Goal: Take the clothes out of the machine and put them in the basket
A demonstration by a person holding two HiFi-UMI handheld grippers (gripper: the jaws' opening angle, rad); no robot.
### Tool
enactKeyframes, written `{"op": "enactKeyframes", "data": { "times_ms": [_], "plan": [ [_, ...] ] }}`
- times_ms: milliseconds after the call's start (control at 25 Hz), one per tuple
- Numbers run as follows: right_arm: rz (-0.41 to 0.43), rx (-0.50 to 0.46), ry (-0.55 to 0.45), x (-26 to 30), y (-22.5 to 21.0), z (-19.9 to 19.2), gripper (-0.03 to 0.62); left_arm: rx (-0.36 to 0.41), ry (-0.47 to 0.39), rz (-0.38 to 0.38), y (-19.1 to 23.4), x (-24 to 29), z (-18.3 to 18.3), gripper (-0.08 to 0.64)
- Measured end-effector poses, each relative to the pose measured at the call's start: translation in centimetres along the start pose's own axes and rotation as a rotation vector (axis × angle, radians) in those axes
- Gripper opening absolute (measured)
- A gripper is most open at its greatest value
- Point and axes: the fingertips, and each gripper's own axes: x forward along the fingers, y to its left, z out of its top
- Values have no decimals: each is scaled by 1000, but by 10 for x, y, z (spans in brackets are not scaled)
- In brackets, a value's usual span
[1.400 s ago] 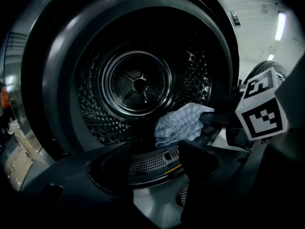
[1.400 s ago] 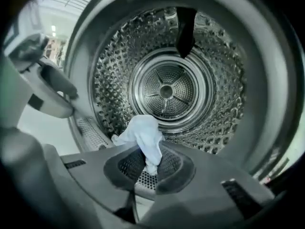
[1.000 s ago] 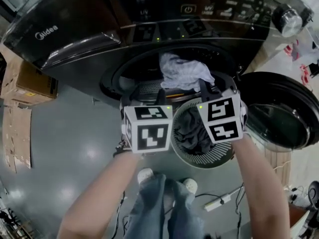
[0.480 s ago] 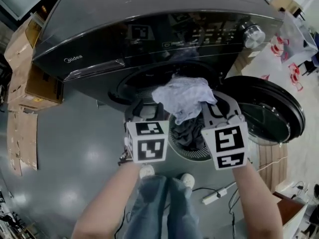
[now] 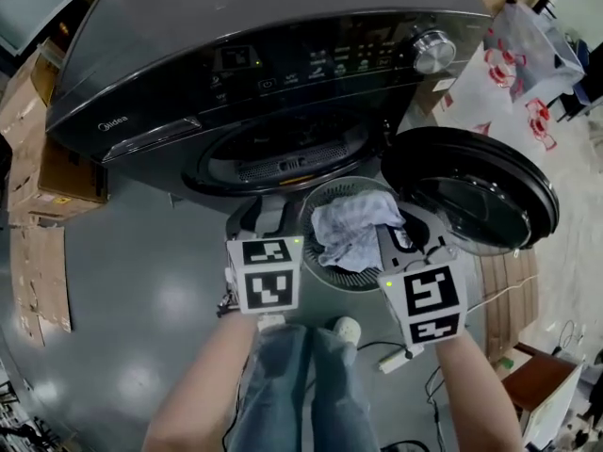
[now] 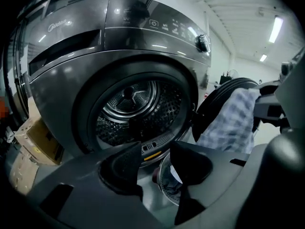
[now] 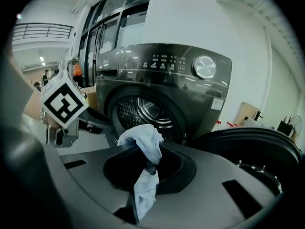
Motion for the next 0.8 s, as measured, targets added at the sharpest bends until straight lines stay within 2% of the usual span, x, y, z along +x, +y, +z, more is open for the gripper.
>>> {"op": "enactKeyframes", "data": {
  "times_ms": [360,480,560,600,680,800],
  "plan": [
    [44,123,220,36,2,-93,44,50,38,-29,-17,13,-12,176],
    [60,177,337,50,5,-128,83,58,56,-40,-22,17,-19,170],
    [45,208,379,55,6,-147,106,58,65,-46,-25,20,-24,169],
    [43,221,384,57,8,-154,163,58,70,-49,-26,22,-26,169],
    [67,261,386,61,17,-166,499,57,81,-51,-28,25,-32,169],
    [89,294,392,59,28,-176,511,58,103,-50,-30,25,-41,169]
  ]
}}
